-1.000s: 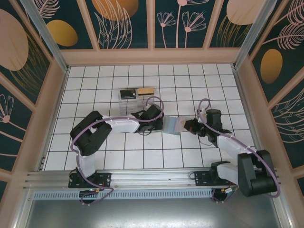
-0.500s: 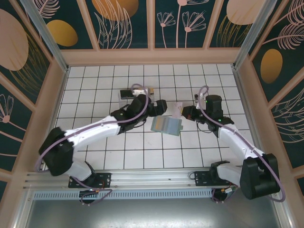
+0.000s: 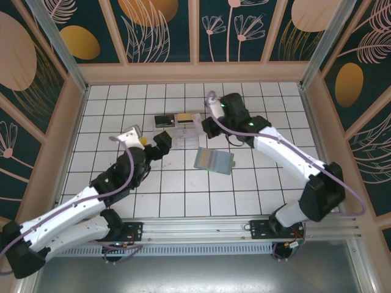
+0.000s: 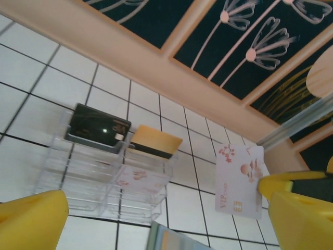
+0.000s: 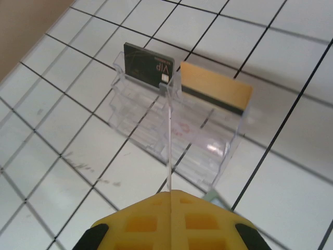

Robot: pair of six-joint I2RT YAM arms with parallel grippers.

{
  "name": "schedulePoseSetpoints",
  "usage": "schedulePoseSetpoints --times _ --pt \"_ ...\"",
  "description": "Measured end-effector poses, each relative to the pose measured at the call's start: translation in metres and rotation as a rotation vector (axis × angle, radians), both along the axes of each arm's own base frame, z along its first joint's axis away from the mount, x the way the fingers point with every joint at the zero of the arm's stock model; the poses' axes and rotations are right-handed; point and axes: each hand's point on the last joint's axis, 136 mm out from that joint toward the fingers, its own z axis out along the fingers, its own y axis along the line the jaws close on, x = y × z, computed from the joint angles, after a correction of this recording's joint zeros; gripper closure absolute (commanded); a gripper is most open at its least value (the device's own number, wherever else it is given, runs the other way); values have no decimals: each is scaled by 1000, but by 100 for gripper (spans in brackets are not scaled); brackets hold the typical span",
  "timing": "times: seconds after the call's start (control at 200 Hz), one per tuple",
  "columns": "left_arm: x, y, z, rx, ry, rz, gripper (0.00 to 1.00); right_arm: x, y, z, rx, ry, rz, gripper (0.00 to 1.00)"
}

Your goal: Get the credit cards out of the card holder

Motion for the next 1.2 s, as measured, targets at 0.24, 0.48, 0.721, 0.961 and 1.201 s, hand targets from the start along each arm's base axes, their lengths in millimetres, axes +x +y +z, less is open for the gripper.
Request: schedulePoseSetpoints --times 0.24,0.48,0.721,0.961,1.201 --pt "-16 34 9 4 -47 61 1 6 38 -37 -361 -149 119 100" --pt "-31 54 20 0 -98 66 1 11 27 -64 -645 -271 187 100" --pt "-35 57 14 28 -86 58 1 6 23 -85 -847 -400 279 100" --pt "-38 59 4 36 -77 52 1 -3 31 -93 -967 -530 361 100" --pt "-39 58 2 40 -71 42 1 -5 32 -103 -1051 -611 422 100"
